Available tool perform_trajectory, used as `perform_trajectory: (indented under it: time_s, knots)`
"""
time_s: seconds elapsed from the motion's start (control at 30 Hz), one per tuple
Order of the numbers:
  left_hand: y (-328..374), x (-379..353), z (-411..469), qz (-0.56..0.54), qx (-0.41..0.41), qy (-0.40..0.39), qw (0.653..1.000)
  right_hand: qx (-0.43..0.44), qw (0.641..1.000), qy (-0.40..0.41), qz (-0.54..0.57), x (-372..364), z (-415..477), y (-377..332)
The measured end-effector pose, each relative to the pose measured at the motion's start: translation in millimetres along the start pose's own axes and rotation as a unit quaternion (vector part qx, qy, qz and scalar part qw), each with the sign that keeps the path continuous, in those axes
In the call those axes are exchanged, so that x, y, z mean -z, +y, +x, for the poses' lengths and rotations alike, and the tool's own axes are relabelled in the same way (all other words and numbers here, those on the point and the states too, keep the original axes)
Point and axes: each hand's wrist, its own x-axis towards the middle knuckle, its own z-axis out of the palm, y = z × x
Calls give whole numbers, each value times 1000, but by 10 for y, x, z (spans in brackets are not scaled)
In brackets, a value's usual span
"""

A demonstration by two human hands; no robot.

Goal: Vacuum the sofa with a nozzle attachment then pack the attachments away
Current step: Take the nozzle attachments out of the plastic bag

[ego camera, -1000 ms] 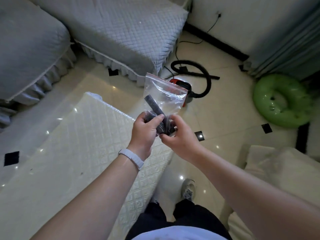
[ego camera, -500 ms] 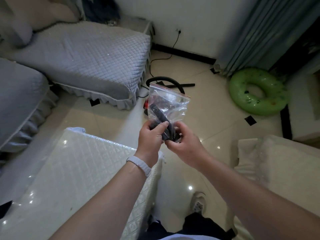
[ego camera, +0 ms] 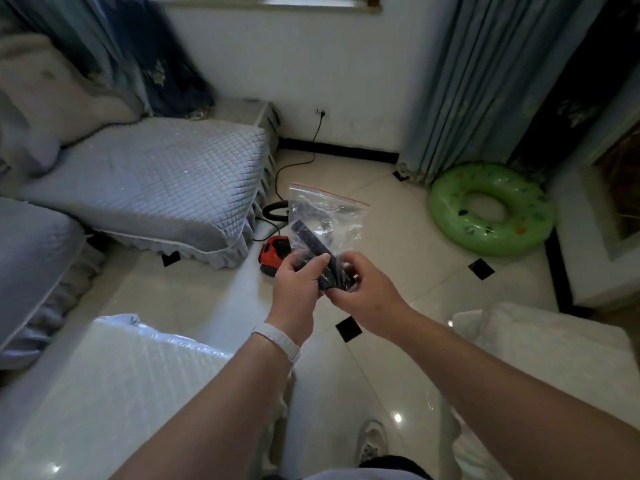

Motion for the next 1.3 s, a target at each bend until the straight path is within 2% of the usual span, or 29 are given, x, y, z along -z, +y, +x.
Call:
perform_trajectory:
  time_s: [0.2,0.5,0.87,1.03,1.3]
  knots:
    - [-1,-662,126,20,-6,-5,1000,-13,999,17,33,629,144,123]
    - [69,-1227,712,50,-3,-23,998,-31,997,49,48,1109,701,289]
    - [476,-1934,2323,28,28,-54,998,-67,995,71,22,1698,2273,347]
    - [799,-2320,3058,30,45,-108,993,-75,992,98,-2,2012,3013,226]
    - [1066,-2875,3813,40,50,-137,988,-76,990,118,-1,2506,3778,200]
